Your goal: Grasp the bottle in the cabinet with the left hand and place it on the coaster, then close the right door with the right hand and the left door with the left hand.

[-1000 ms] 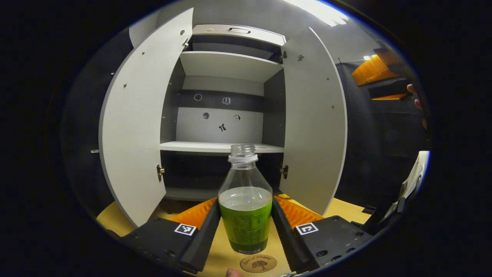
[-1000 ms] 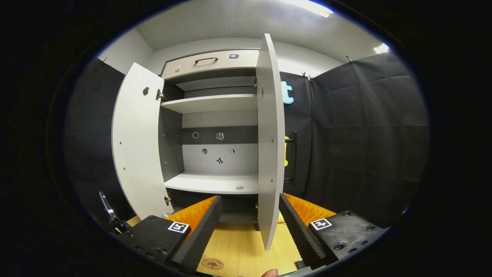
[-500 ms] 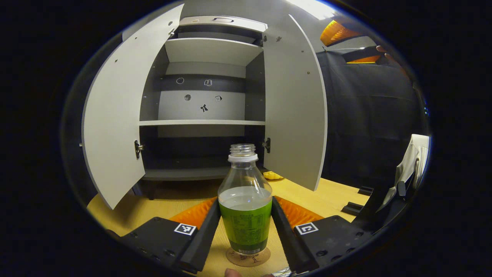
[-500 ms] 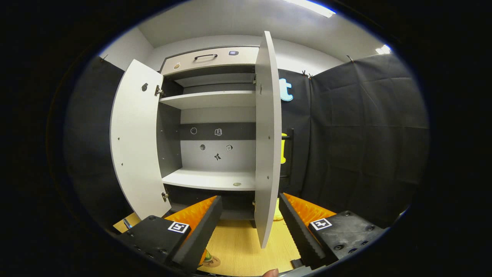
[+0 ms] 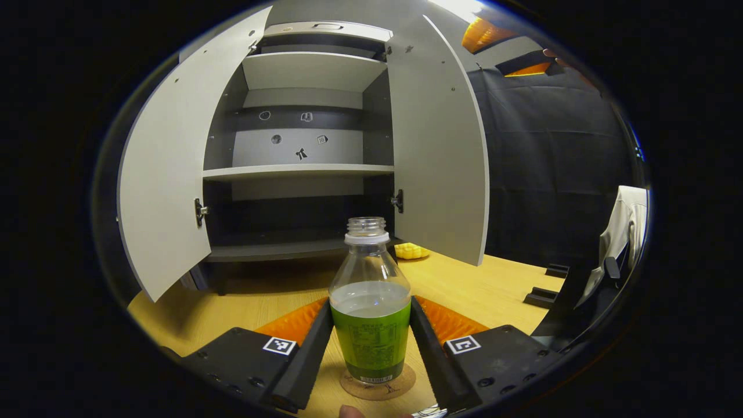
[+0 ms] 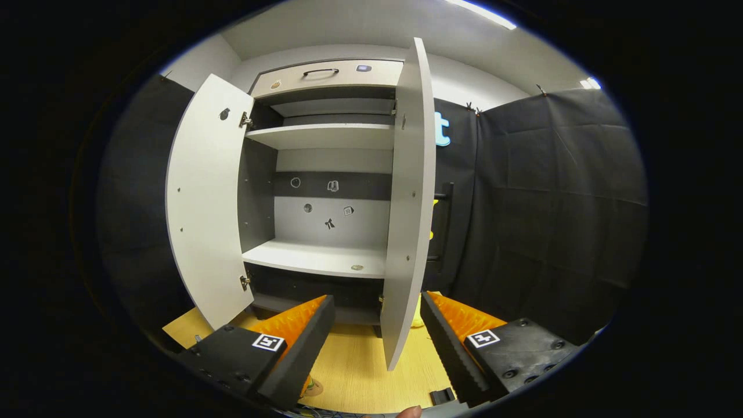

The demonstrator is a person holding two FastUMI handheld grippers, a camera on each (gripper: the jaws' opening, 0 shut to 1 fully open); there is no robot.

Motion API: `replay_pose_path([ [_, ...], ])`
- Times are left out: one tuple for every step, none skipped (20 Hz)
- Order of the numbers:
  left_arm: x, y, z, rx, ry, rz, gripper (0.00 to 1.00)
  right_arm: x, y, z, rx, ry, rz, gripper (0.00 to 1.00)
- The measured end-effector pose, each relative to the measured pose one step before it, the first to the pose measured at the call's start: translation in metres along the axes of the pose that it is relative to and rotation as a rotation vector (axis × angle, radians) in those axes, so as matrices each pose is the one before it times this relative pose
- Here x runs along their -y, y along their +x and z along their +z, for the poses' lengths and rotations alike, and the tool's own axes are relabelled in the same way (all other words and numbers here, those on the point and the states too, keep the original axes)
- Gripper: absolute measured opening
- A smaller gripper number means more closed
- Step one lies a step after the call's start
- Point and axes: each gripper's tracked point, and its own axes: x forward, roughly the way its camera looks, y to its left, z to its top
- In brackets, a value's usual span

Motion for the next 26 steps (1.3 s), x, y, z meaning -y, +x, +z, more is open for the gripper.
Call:
replay_pose_path([
  [0.00119,0.00001,-0.00237,-0.00354,-0.00408,-0.00022,0.79,-0.00049,0.00180,-0.00087,-0.00232,-0.00314,0.00076,0.98],
  [0.00087,-0.00041,-0.00030,-0.00264,0.00224,0.00117,0.79,-0.00009,-0.00113,-0.00010,0.00152,-0.00012,0.00223,0.98],
  [0.00125,0.00040,-0.00244,-0.00102,0.00349,-0.00025,0.79,0.00007,0.00081,-0.00008,-0.00126,0.00053,-0.00011,0.98],
  [0.00108,0.00025,-0.00284,-0.00412,0.00203,-0.00206,0.79,-0.00018,0.00056,-0.00002,-0.00087,0.00027,0.00094,0.98],
  [0.00056,-0.00037,-0.00506,-0.01314,0.00153,-0.00171,0.79,0.00081,0.00019,-0.00095,-0.00239,-0.00065,-0.00119,0.98],
  [-0.00015,-0.00157,0.00213,0.01193,0.00074,0.00028,0.79,0.00067,0.00005,-0.00059,-0.00269,-0.00100,-0.00036,0.98],
  [0.00108,0.00071,-0.00178,-0.00428,0.00009,0.00129,0.80,0.00068,-0.00040,-0.00087,-0.00221,-0.00129,-0.00209,0.98],
  [0.00037,-0.00038,-0.00080,-0.00738,-0.00123,0.00260,0.80,0.00021,0.00004,-0.00088,-0.00154,-0.00138,-0.00027,0.98],
  [-0.00056,0.00217,-0.00577,-0.02467,-0.00164,0.00157,0.80,0.00005,-0.00028,-0.00101,-0.00219,-0.00209,-0.00120,0.98],
  [-0.00097,0.00029,-0.00670,-0.03132,-0.00269,0.00216,0.81,0.00058,0.00044,-0.00061,-0.00267,-0.00246,-0.00164,0.98],
  [-0.00193,0.00024,-0.00410,-0.02034,-0.00581,0.00624,0.81,-0.00040,0.00076,-0.00029,-0.00179,-0.00083,-0.00112,0.98],
  [-0.00084,-0.00372,-0.00261,-0.00872,-0.00725,0.00366,0.81,0.00050,-0.00024,-0.00035,-0.00035,0.00183,-0.00059,0.98],
  [-0.00122,-0.00117,0.00049,-0.00499,-0.00494,0.00533,0.82,-0.00001,0.00038,-0.00005,-0.00023,0.00293,0.00117,0.98],
  [0.00038,-0.00076,-0.00344,-0.00913,-0.00132,0.00253,0.82,-0.00033,-0.00005,-0.00063,-0.00091,0.00133,0.00112,0.98],
  [-0.00018,-0.00141,-0.00161,-0.00906,0.00098,0.00487,0.82,0.00017,0.00037,-0.00049,-0.00099,-0.00056,-0.00084,0.98],
  [-0.00081,-0.00148,-0.00208,-0.00653,0.00186,0.00409,0.82,0.00002,0.00042,-0.00007,-0.00029,0.00019,-0.00045,0.98],
  [0.00079,-0.00126,-0.00152,-0.00355,0.00188,-0.00141,0.82,-0.00013,0.00034,-0.00016,-0.00066,0.00156,0.00012,0.98],
  [0.00097,-0.00179,-0.00045,-0.00062,0.00069,-0.00293,0.82,-0.00050,0.00006,-0.00025,-0.00105,0.00253,0.00074,0.98],
  [0.00054,-0.00138,-0.00017,-0.00232,-0.00156,-0.00261,0.82,-0.00050,-0.00005,-0.00063,-0.00127,0.00066,0.00138,0.98],
  [0.00123,-0.00101,-0.00228,-0.00482,-0.00234,-0.00174,0.82,0.00003,-0.00015,-0.00002,0.00011,-0.00139,0.00021,0.98],
  [0.00024,-0.00066,-0.00068,-0.00350,-0.00403,0.00166,0.82,-0.00016,-0.00029,0.00026,0.00042,-0.00178,0.00060,0.98],
  [-0.00194,-0.00063,-0.00031,-0.00312,-0.00263,0.01187,0.82,0.00049,-0.00008,0.00045,0.00084,0.00004,-0.00052,0.98],
  [-0.00164,0.00027,-0.00049,-0.00648,-0.00205,0.01047,0.83,0.00035,-0.00044,0.00025,0.00053,0.00111,-0.00071,0.98],
  [0.00057,-0.00025,-0.00108,-0.00530,0.00000,0.00479,0.89,0.00126,-0.00009,-0.00117,-0.00073,0.00116,-0.00269,0.98],
  [-0.00100,-0.00052,0.00164,0.00281,0.00323,0.00428,0.90,0.00063,-0.00070,-0.00054,-0.00083,0.00124,-0.00013,0.94],
  [-0.00032,-0.00006,-0.00032,-0.00416,0.00419,-0.00209,0.91,0.00006,-0.00024,-0.00065,-0.00121,0.00032,-0.00122,0.94],
])
